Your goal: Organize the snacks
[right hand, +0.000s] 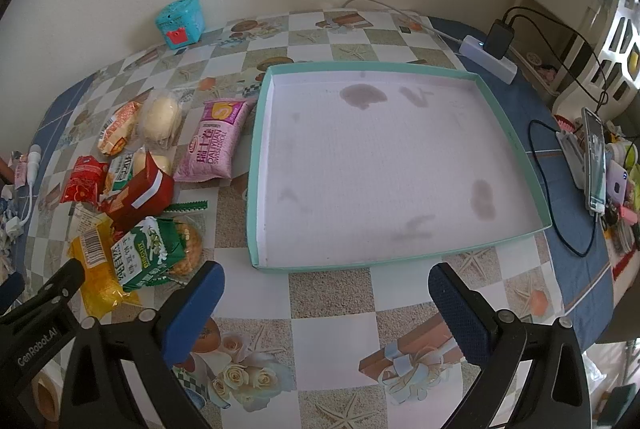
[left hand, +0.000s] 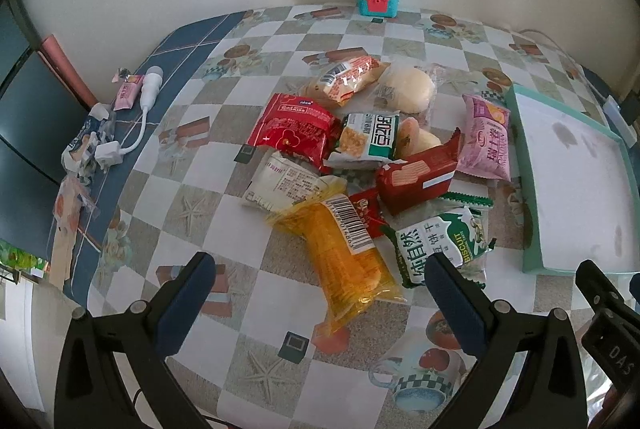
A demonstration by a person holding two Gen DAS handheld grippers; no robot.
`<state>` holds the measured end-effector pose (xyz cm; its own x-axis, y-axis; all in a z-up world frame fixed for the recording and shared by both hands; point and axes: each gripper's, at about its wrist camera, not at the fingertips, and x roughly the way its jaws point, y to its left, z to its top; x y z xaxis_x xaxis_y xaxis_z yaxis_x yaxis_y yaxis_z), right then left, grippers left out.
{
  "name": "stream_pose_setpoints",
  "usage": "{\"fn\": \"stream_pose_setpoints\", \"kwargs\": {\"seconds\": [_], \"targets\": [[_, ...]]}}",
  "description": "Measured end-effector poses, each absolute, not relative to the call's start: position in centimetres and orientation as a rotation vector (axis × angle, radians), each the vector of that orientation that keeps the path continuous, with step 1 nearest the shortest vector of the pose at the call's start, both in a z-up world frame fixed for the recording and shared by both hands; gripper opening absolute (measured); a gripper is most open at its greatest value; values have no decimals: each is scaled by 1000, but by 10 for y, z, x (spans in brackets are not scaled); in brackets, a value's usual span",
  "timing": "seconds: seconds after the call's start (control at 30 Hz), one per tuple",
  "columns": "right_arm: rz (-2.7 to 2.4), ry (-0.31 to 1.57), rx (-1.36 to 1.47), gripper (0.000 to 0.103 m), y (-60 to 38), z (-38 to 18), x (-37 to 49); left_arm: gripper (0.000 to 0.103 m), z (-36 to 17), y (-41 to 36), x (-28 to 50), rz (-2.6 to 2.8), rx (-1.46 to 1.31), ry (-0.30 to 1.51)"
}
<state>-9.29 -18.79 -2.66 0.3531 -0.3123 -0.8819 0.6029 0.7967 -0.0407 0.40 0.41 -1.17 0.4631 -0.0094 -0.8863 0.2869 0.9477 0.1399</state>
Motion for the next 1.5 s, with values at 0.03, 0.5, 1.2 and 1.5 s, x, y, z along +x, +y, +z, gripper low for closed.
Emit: {"fn": "stream_pose_setpoints", "kwargs": {"seconds": [0.03, 0.5, 1.2, 1.5], "targets": [[-605, 1055, 315, 103, -188, -27, -93, 103, -12, 5, 5, -185, 287, 1078], [-607, 1055, 326, 103, -190, -28, -93, 103, -14, 7, 8, -172, 281, 1095], [-613, 1057, 340, 103, -191, -29, -95, 103, -16, 9, 9, -165, 275, 1110], [-614, 1058, 341, 103, -191, -29, -94, 103, -16, 9, 9, -166, 274, 1110]]}}
